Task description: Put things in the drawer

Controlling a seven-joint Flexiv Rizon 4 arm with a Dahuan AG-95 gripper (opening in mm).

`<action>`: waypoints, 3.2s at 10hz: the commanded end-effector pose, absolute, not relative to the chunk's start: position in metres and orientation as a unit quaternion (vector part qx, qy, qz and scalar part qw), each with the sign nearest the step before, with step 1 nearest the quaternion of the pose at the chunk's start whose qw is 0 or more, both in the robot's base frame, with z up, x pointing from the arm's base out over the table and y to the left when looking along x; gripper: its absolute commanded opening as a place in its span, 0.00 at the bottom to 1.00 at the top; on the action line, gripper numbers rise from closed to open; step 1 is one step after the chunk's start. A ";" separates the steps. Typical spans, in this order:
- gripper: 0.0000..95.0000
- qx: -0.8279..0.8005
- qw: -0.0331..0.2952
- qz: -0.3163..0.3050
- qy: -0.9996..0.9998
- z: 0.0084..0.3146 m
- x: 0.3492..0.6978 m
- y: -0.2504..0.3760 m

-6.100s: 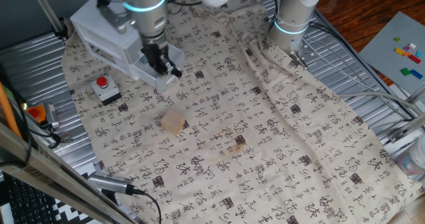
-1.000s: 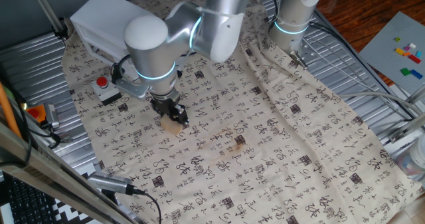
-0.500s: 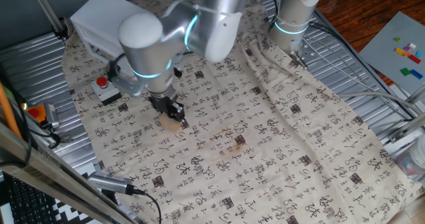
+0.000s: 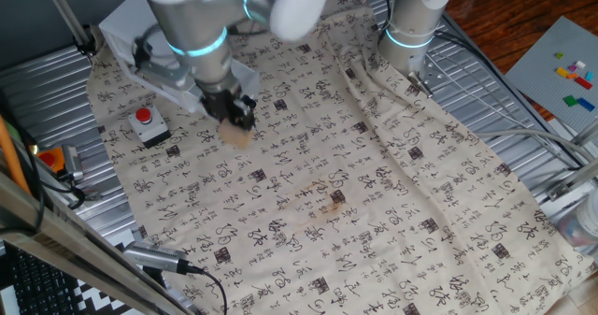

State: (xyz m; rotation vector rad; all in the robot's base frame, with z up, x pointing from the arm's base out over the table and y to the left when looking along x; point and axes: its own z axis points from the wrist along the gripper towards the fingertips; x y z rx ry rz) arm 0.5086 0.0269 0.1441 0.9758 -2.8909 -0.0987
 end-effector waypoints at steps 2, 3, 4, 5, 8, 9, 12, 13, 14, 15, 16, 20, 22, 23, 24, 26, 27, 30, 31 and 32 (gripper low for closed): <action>0.00 0.347 0.063 -0.007 -0.936 0.159 0.491 -0.002; 0.00 0.341 0.062 -0.008 -0.938 0.158 0.489 -0.006; 0.00 0.329 0.061 -0.008 -0.942 0.157 0.489 -0.006; 0.00 0.323 0.061 -0.009 -0.945 0.156 0.490 -0.006; 0.00 0.287 0.056 -0.024 -0.956 0.157 0.498 0.001; 0.00 0.268 0.058 -0.020 -0.962 0.157 0.498 0.001; 0.00 0.167 0.059 -0.009 -0.984 0.157 0.498 0.001; 0.00 0.143 0.058 -0.001 -0.988 0.157 0.498 0.001; 0.00 0.133 0.056 0.001 -0.990 0.157 0.498 0.001; 0.00 0.133 0.056 -0.001 -0.990 0.157 0.498 0.001; 0.00 0.134 0.055 -0.002 -0.989 0.157 0.498 0.001; 0.00 0.211 0.052 -0.023 -0.976 0.167 0.511 -0.080; 0.00 0.222 0.053 -0.022 -0.973 0.161 0.514 -0.090; 0.00 0.224 0.055 -0.016 -0.973 0.158 0.515 -0.090; 0.00 0.229 0.057 -0.016 -0.972 0.152 0.519 -0.093; 0.00 0.224 0.060 -0.016 -0.973 0.151 0.519 -0.087; 0.00 0.230 0.062 -0.007 -0.971 0.147 0.521 -0.081; 0.00 0.267 0.063 0.004 -0.962 0.142 0.522 -0.075; 0.00 0.302 0.066 0.012 -0.951 0.141 0.521 -0.075; 0.00 0.308 0.068 0.015 -0.949 0.141 0.521 -0.076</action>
